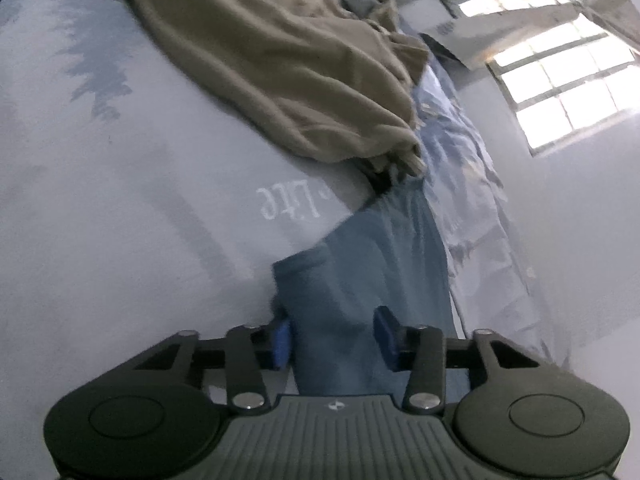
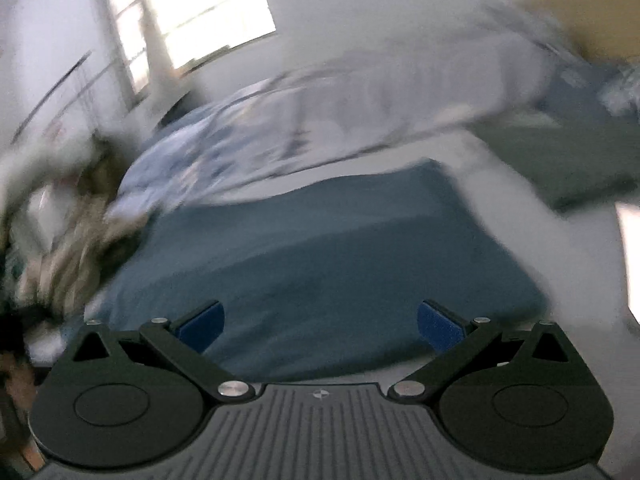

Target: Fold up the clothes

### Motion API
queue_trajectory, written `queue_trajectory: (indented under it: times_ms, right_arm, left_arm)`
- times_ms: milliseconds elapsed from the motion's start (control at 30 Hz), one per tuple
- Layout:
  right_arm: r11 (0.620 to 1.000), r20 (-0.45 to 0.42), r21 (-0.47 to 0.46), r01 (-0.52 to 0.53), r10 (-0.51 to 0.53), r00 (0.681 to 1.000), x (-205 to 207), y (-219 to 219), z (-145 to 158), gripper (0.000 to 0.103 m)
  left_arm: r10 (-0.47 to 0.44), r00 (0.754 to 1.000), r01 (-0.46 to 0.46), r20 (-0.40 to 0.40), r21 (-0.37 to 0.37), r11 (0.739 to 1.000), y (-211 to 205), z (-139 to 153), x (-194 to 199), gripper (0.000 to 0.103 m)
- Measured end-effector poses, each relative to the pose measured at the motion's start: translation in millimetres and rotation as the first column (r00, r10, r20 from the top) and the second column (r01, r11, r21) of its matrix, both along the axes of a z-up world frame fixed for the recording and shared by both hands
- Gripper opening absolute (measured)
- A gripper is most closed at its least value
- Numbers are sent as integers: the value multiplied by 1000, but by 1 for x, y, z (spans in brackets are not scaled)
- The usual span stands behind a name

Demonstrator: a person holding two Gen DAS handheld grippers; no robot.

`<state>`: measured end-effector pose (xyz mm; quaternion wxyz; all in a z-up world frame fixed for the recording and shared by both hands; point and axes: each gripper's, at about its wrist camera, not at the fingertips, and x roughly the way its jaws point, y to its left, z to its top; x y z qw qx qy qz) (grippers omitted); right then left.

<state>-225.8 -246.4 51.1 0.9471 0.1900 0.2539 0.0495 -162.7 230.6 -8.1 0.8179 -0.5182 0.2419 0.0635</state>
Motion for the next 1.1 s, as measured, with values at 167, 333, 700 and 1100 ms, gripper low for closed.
queue_trajectory:
  times_ms: [167, 333, 700, 1100]
  right_arm:
    - [930, -98, 328, 166, -141, 985, -12, -68, -17, 103]
    - [837, -153, 473, 277, -231, 961, -13, -100, -34, 103]
    - [733, -170, 582, 352, -313, 934, 21, -115, -55, 103]
    - [782, -145, 505, 365, -340, 929, 41, -98, -52, 103]
  left_arm:
    - [-5, 1000, 5, -10, 25, 1000, -1, 0, 0, 33]
    - [0, 1000, 1, -11, 30, 1000, -3, 0, 1, 32]
    - [-22, 1000, 22, -9, 38, 999, -5, 0, 3, 31]
    - [-80, 997, 80, 3, 46, 996, -5, -1, 10, 31]
